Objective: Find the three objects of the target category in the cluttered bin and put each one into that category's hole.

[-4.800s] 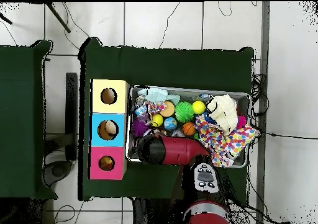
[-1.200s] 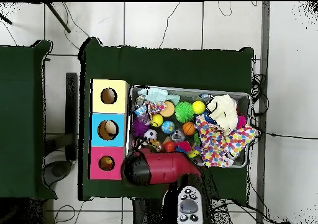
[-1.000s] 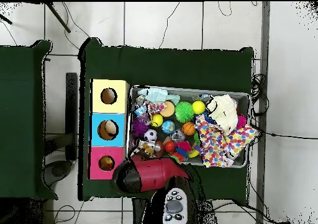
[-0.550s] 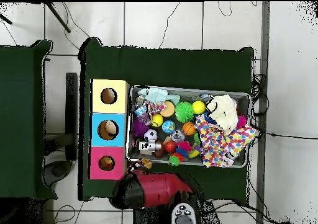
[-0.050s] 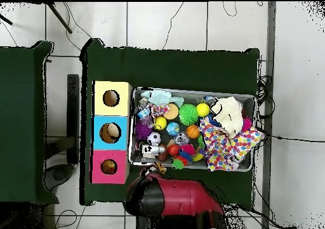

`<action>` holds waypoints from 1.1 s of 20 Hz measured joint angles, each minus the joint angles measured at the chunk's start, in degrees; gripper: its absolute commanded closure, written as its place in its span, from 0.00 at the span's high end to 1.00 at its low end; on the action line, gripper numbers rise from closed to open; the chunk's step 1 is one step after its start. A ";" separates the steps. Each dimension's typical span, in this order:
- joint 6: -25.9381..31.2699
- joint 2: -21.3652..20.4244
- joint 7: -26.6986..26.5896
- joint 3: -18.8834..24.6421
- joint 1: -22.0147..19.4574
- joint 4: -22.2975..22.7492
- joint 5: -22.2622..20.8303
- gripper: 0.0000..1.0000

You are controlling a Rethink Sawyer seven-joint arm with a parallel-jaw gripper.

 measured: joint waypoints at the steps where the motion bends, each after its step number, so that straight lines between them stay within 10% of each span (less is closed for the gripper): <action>1: 0.74 -0.86 0.00 0.18 0.00 0.01 0.04 0.00; 22: 3.23 -9.59 0.00 6.09 -0.42 0.43 1.48 0.00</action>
